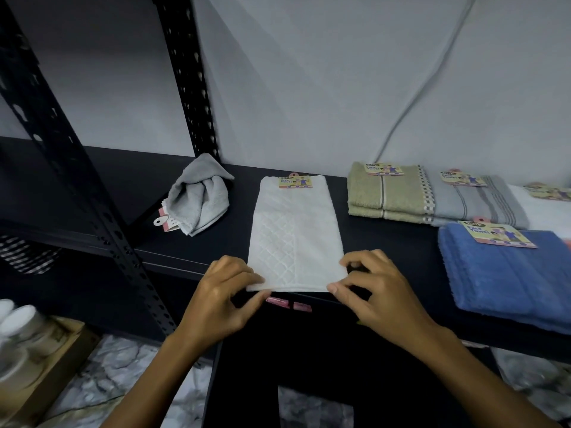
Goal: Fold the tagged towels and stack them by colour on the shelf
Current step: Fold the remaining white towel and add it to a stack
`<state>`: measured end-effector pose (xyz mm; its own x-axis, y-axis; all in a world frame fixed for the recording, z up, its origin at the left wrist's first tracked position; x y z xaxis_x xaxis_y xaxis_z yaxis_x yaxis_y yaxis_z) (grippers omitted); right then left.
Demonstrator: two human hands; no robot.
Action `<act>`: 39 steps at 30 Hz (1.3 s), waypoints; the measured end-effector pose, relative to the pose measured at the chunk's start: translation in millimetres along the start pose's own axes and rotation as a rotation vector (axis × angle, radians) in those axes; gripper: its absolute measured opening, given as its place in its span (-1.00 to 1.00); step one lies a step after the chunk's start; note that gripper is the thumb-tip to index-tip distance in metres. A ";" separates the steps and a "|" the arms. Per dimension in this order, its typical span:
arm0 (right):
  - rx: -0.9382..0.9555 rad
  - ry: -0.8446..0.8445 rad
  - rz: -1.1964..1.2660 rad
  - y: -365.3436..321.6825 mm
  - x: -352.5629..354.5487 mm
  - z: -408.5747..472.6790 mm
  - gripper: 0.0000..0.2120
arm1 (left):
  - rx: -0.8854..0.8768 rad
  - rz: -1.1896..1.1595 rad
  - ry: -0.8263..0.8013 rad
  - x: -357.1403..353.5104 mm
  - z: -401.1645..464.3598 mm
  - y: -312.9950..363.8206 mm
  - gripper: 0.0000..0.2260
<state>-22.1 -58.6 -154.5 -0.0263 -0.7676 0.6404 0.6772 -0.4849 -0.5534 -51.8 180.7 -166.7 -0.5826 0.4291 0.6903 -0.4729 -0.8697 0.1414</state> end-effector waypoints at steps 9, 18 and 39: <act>-0.285 -0.176 -0.109 -5.4 -45.9 67.4 -0.55 | 0.196 0.175 -0.415 -45.3 67.4 -2.9 -0.55; -0.468 -0.480 -0.326 14.8 -69.8 44.5 -0.37 | 0.221 0.343 -0.832 -69.5 42.4 -4.8 -0.45; -0.317 -0.416 -0.264 44.9 -86.2 111.5 -0.52 | 0.254 0.347 -0.813 -99.7 76.8 -35.9 -0.45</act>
<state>92.6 32.5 -175.2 0.1700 -0.4055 0.8981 0.4322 -0.7884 -0.4378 74.0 150.3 -186.1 0.0253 -0.0864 0.9959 -0.1429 -0.9863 -0.0819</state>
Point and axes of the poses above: each hand's wrist, its own z-axis towards the middle knuckle, its own x-axis out of the back of the hand, y = z × x, the point moved 7 cm from there along z, towards the middle knuckle, and after that the axes turned 15 degrees about z, right-handed, at the moved point
